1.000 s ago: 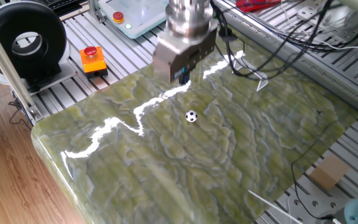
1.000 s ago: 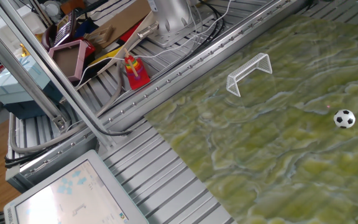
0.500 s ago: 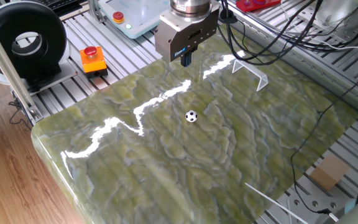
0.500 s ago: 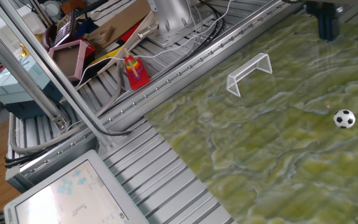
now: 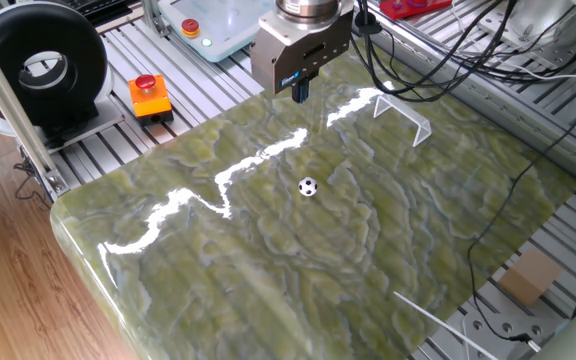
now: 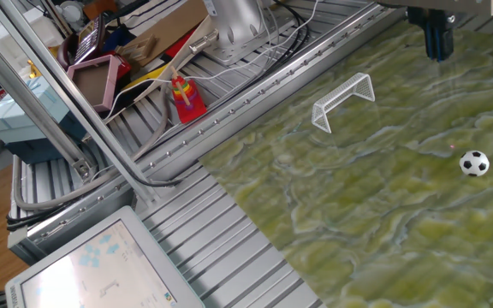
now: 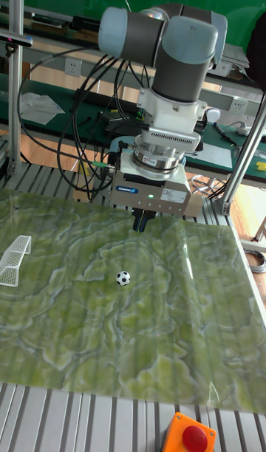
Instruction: Push the soccer ball into the goal
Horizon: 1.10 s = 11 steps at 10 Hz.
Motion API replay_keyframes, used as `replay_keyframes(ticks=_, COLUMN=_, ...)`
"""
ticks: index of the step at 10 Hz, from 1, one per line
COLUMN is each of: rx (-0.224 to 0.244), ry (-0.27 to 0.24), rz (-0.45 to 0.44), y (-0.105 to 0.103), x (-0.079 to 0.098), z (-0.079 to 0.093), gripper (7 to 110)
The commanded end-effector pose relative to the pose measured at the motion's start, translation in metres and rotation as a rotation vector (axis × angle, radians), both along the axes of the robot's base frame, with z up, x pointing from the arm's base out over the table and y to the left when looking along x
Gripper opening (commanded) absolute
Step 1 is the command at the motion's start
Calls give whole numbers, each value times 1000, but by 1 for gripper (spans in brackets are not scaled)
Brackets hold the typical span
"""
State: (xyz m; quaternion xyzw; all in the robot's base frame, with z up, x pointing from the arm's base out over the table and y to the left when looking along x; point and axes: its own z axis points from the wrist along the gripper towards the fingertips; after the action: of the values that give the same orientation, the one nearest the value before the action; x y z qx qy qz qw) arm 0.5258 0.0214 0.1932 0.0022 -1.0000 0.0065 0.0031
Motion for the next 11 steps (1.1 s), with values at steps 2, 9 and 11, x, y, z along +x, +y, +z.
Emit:
replay_keyframes(ticks=2, rx=153, ry=-54, rz=10, y=37, x=14, z=3, gripper=7)
replay_keyframes(ticks=9, rx=-40, ry=-13, rz=52, y=29, x=12, z=2, gripper=7)
replay_keyframes(ticks=11, rx=20, ry=4, rz=55, y=109, x=3, z=2, gripper=7)
